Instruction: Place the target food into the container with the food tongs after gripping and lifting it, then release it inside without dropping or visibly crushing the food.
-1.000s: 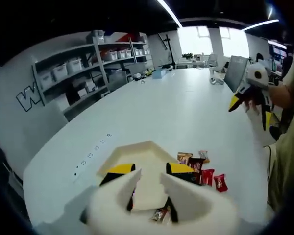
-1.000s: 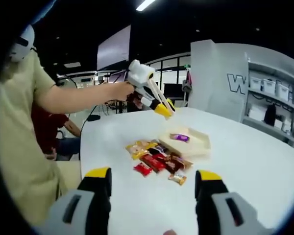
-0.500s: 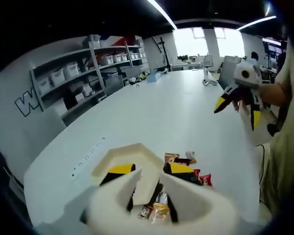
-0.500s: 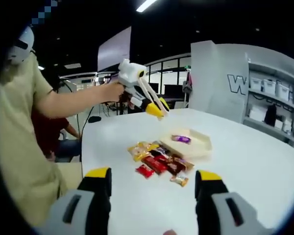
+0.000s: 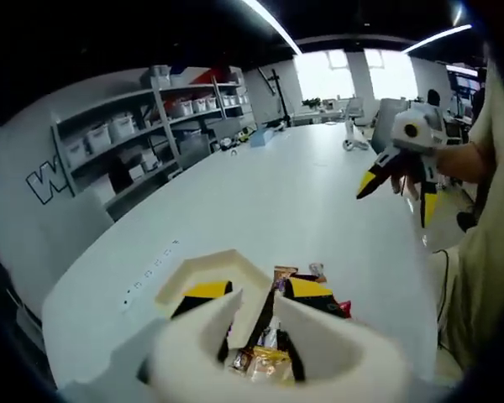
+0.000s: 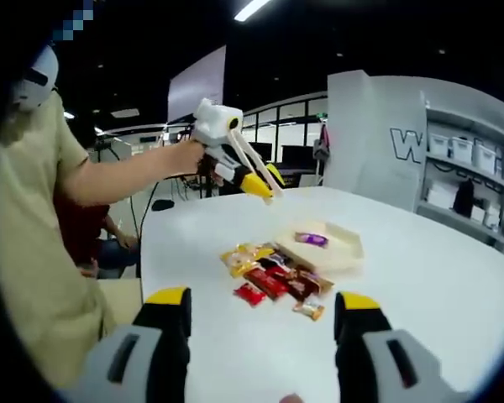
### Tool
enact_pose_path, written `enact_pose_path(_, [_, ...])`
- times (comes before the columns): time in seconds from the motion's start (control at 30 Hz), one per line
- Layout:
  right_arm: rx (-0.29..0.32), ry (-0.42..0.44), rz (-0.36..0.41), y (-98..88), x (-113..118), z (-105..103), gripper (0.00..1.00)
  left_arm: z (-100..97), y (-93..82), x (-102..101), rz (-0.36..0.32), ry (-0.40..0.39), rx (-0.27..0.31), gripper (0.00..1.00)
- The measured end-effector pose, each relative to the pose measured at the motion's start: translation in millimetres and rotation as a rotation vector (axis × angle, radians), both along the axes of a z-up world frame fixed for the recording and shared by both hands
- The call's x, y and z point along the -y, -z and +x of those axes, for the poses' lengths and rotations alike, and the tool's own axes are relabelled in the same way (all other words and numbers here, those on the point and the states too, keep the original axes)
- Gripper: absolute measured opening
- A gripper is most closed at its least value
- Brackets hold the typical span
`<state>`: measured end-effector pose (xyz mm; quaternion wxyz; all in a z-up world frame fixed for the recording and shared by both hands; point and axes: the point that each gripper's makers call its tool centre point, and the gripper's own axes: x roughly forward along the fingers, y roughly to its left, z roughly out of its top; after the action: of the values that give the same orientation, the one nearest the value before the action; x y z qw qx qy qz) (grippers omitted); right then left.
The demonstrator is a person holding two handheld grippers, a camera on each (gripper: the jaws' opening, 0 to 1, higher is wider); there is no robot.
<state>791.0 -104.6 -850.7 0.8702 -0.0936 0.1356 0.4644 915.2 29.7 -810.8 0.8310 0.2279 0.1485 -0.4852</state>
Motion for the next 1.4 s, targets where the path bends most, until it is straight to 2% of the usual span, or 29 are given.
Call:
enact_pose_path(0.57, [0.001, -0.005, 0.001, -0.7, -1, -2, 0.68, -22.0, 4.6, -4, -0.027, 0.005, -0.003, 0.24])
enact_pose_path(1.03, [0.003, -0.011, 0.002, -1.1, -3, -1, 0.67, -36.1, 20.2, -10, -0.031, 0.006, -0.025, 0.24])
enact_pose_path(1.4, [-0.002, -0.013, 0.001, 1.6, -5, 0, 0.67, -39.6, 33.1, -14, -0.040, -0.001, -0.043, 0.24])
